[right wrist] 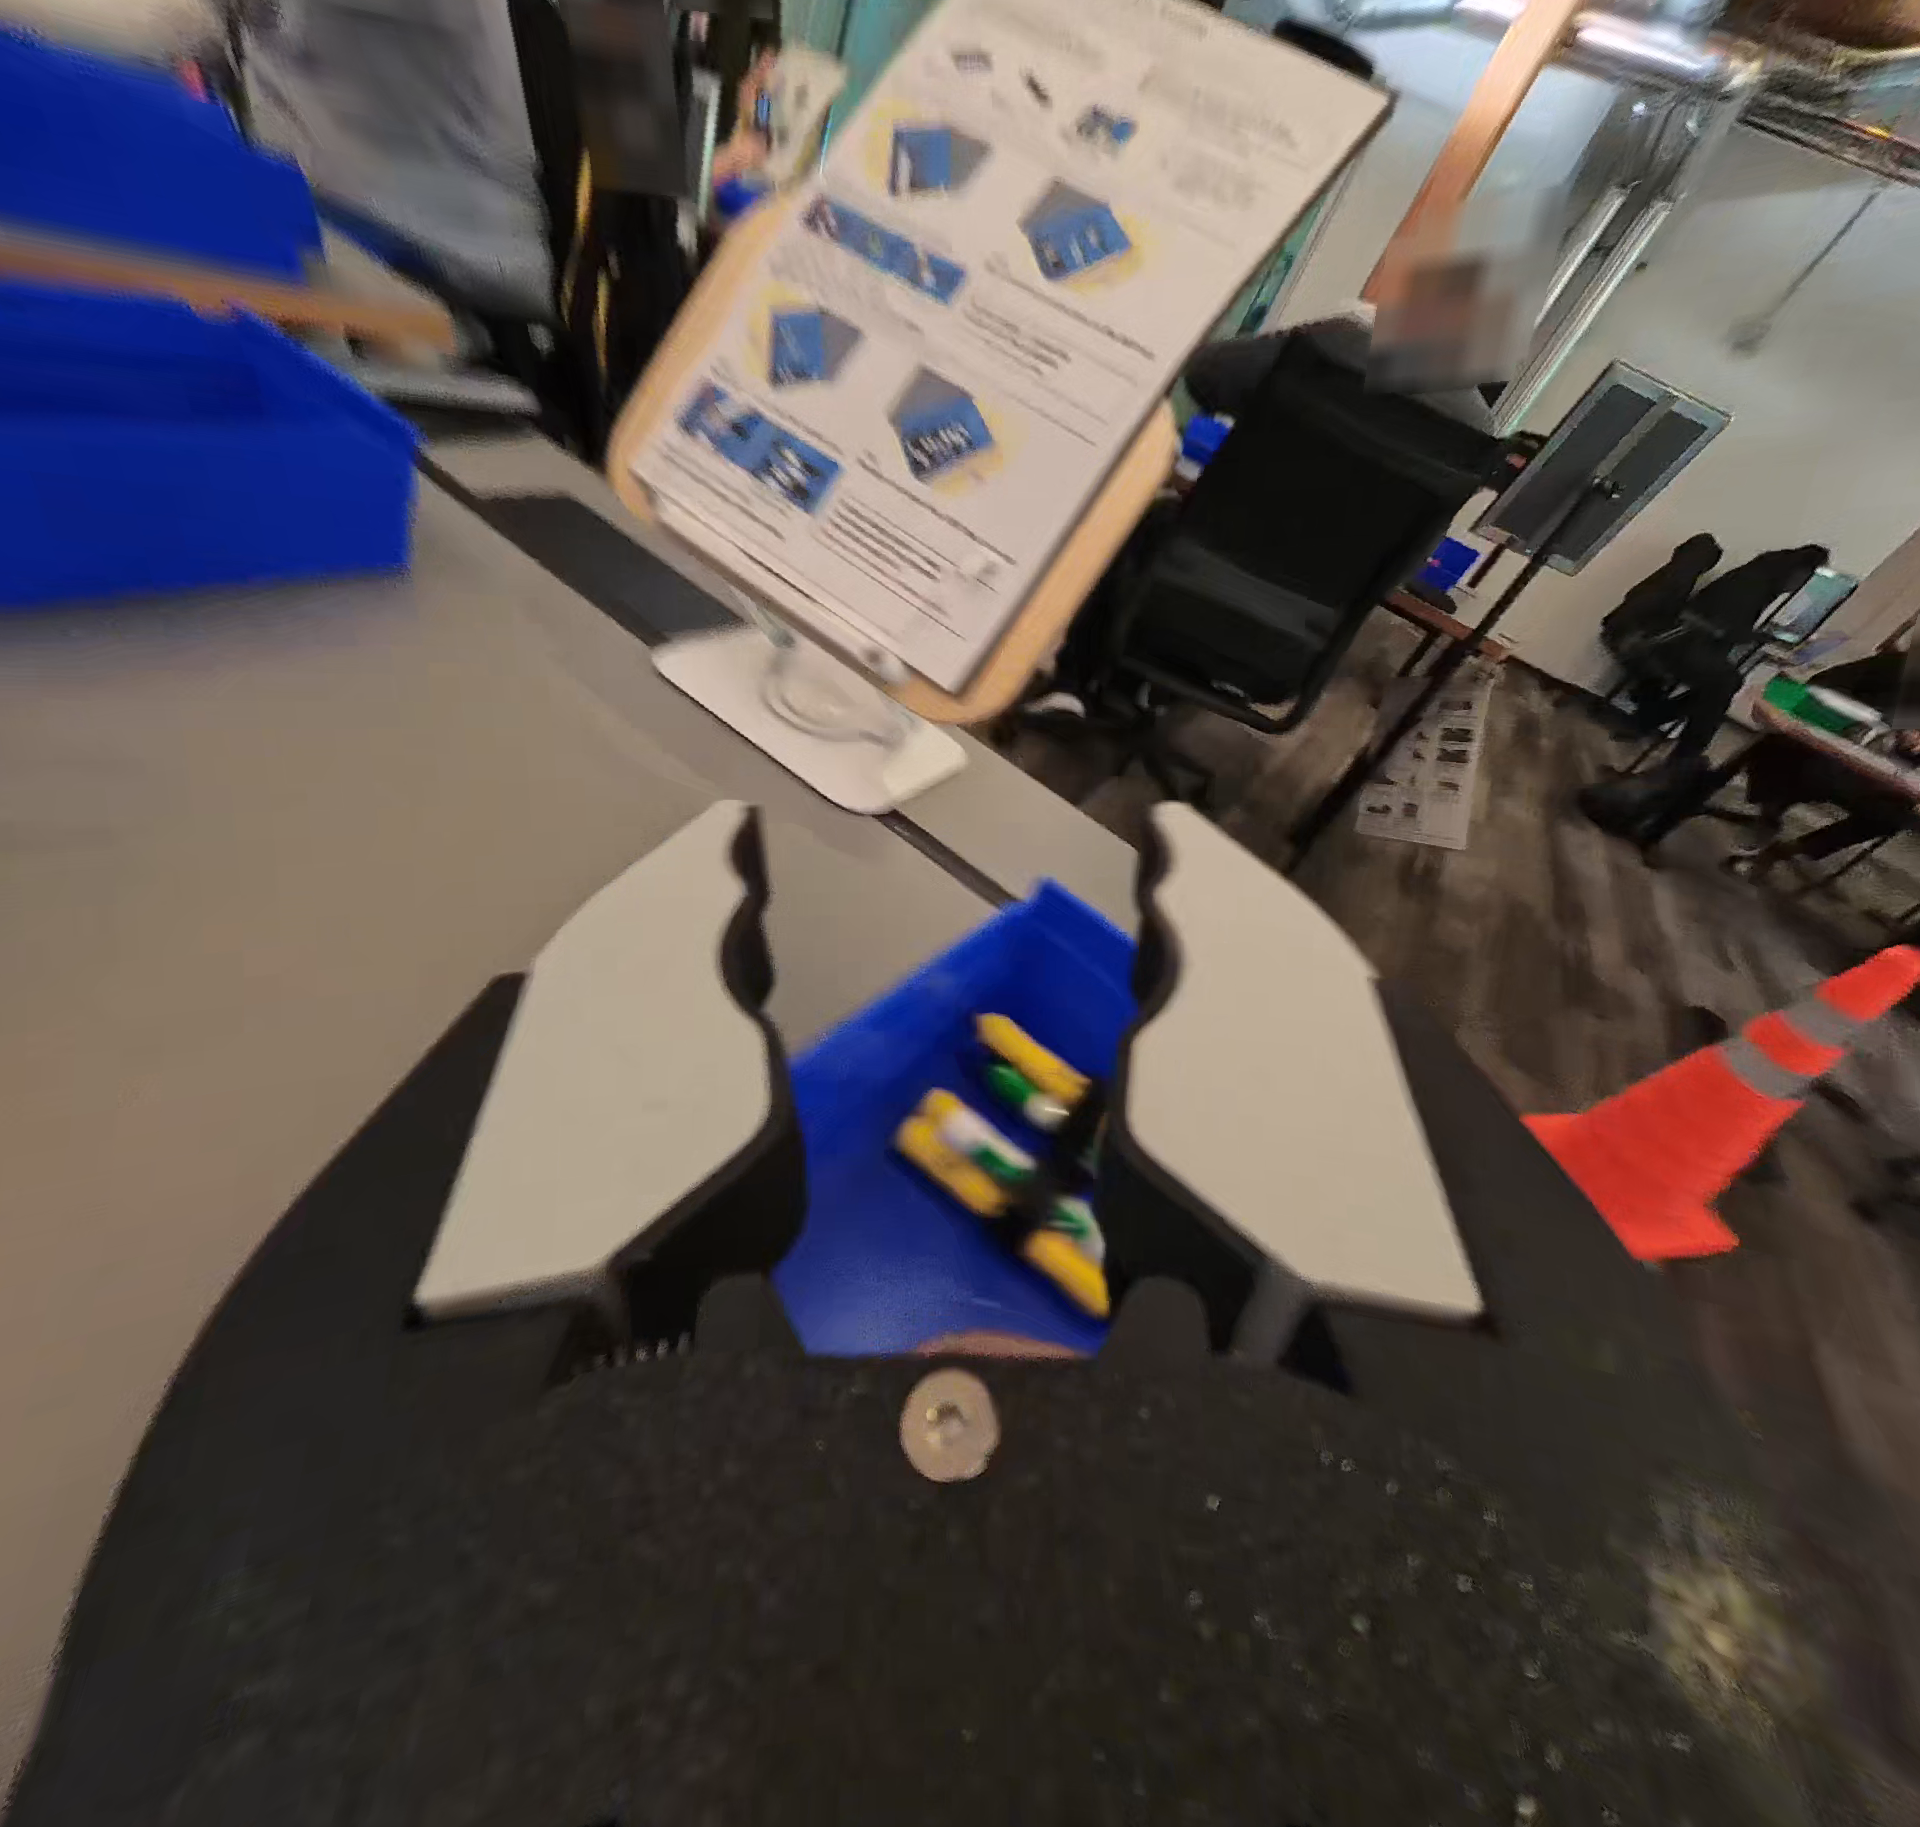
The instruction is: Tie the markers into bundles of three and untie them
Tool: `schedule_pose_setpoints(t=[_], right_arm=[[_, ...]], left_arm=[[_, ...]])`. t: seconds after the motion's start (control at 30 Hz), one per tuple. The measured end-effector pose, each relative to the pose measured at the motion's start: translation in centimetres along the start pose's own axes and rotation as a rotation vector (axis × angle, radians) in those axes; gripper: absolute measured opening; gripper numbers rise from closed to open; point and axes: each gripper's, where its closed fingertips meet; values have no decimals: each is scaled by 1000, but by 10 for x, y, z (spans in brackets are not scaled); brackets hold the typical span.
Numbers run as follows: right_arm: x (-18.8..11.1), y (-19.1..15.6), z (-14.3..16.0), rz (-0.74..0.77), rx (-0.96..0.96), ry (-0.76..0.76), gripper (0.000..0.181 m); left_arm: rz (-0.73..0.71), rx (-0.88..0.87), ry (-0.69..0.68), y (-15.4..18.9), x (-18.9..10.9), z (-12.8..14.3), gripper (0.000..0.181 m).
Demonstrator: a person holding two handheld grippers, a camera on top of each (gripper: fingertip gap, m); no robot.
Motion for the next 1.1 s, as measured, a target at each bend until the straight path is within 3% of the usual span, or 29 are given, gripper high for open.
schedule_pose_setpoints(t=[0.03, 0.1, 0.17, 0.3, 0.43, 0.57, 0.67, 0.8, 1.1], right_arm=[[-6, -28, 1, -15, 84, 45, 60], [-9, -97, 12, -125, 339, 102, 65], [-2, -157, 43, -204, 494, 6, 81], [-5, -209, 78, -56, 232, -46, 55], [-26, -264, 106, -154, 334, -174, 62], [-40, -267, 139, -135, 466, -315, 67], [-39, -253, 154, -88, 452, -390, 75], [-39, -247, 144, -98, 516, -334, 74], [-38, -250, 143, -88, 435, -320, 69]], left_arm=[[-8, -1, -48, 2, -5, 5, 37], [13, -49, -176, 11, -12, 21, 40], [74, -134, -289, 26, -21, 39, 53], [147, -242, -402, 51, -40, 63, 58], [200, -418, -431, 64, -57, 68, 61], [122, -420, -538, 52, -64, 82, 73], [102, -403, -543, 51, -64, 81, 72], [88, -324, -591, 57, -60, 92, 70], [128, -251, -611, 80, -57, 92, 66]])
Point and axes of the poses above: each gripper's, where its closed fingertips meet, x out along the fingers, z out of its underside, y = z × x across the jaws, and after that the axes turned 7 degrees about x, right-handed
